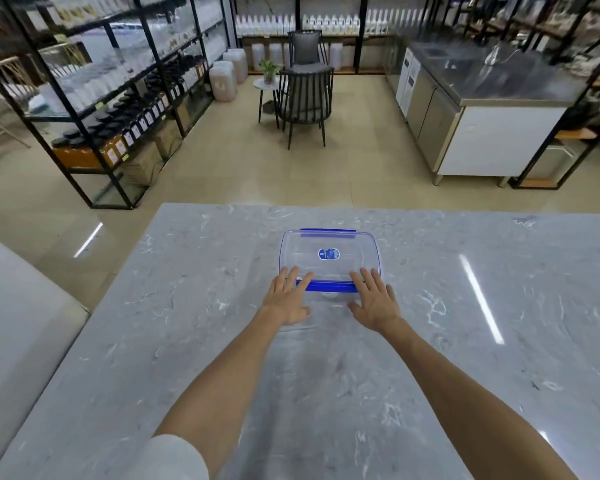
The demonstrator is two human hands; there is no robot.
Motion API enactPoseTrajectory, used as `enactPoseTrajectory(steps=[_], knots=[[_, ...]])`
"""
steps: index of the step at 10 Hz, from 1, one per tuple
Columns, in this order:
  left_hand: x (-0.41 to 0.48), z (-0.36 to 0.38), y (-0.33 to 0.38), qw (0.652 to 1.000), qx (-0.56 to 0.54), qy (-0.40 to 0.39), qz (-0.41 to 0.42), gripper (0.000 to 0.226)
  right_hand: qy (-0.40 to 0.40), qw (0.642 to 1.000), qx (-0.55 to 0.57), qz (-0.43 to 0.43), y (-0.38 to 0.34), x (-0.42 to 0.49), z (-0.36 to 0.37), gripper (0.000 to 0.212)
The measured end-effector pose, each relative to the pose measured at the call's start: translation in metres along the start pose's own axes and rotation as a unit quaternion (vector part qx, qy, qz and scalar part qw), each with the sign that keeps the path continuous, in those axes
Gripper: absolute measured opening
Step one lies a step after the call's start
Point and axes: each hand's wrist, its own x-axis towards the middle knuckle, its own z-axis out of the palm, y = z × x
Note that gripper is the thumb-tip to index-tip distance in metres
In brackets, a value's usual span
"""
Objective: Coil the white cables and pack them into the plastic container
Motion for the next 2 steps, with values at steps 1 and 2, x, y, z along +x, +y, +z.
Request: enactPoseTrajectory(steps=[1, 2], knots=[[-0.023, 0.009, 0.004, 0.998, -0.042, 0.040, -0.030, 0.093, 0.046, 0.998, -0.032, -0.018, -0.002, -0.017, -0.006, 0.076], [-0.068, 0.043, 0.010, 0.991, -0.054, 0.091, -0.079, 0.098, 0.134, 0.990, -0.034, -0.027, -0.011, -0.071, 0.014, 0.081]])
